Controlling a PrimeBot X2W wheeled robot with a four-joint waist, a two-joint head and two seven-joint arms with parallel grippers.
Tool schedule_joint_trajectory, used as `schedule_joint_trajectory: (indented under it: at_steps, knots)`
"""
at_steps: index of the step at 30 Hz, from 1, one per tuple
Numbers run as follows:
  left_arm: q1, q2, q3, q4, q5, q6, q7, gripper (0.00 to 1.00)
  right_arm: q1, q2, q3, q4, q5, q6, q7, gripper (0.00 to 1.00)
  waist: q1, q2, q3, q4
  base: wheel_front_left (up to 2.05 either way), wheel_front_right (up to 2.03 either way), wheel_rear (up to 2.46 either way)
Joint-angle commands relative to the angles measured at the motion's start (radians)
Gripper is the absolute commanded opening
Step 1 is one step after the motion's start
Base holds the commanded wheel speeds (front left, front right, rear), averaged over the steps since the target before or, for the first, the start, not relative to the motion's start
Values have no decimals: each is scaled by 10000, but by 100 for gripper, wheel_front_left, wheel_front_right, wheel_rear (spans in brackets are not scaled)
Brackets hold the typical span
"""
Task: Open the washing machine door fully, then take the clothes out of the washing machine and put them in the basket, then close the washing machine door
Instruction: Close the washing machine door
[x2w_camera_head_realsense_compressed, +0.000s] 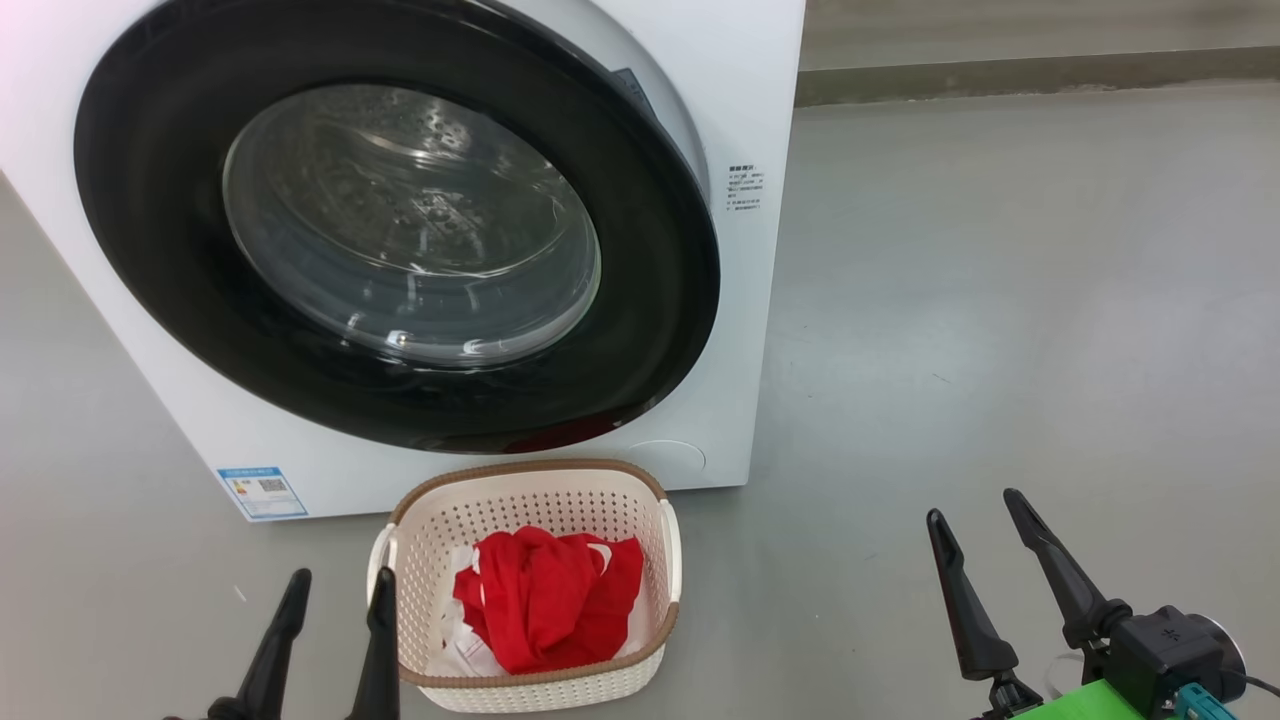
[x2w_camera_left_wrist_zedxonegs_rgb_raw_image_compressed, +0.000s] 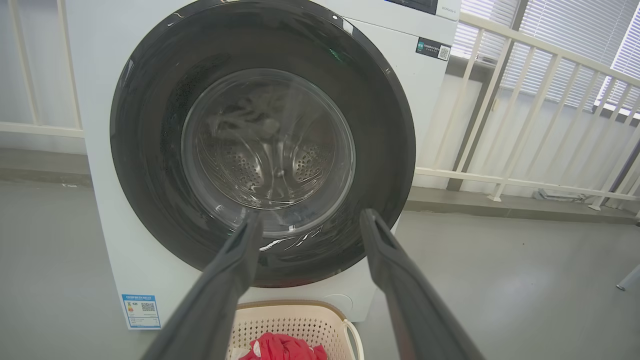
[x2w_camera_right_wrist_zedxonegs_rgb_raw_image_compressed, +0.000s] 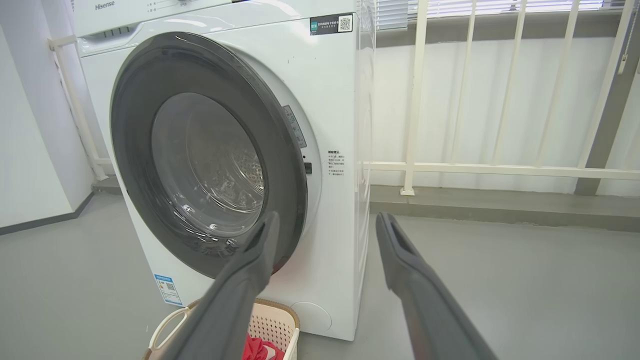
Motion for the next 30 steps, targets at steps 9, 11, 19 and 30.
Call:
schedule_joint_trajectory:
  at_steps: [9, 11, 19, 30]
  knots:
    - [-148, -128, 440, -201, 395, -194, -89, 100, -110, -54, 153, -316, -5, 63, -65, 100, -1, 0, -44, 20, 0, 0, 0]
    - [-137, -163, 459, -202, 424, -202, -89, 100, -98, -54, 144, -312, -16, 63, -65, 100, -1, 0, -50, 31, 0, 0, 0]
    - [-83, -252, 439, -186, 513, -256, -89, 100, -12, -54, 97, -274, -63, 63, -65, 31, -1, 0, -52, 116, 0, 0, 0]
    - [-140, -479, 333, -532, 480, -286, -89, 100, -255, -54, 197, -33, -516, 63, 34, 0, -1, 0, 146, 778, 0, 0, 0]
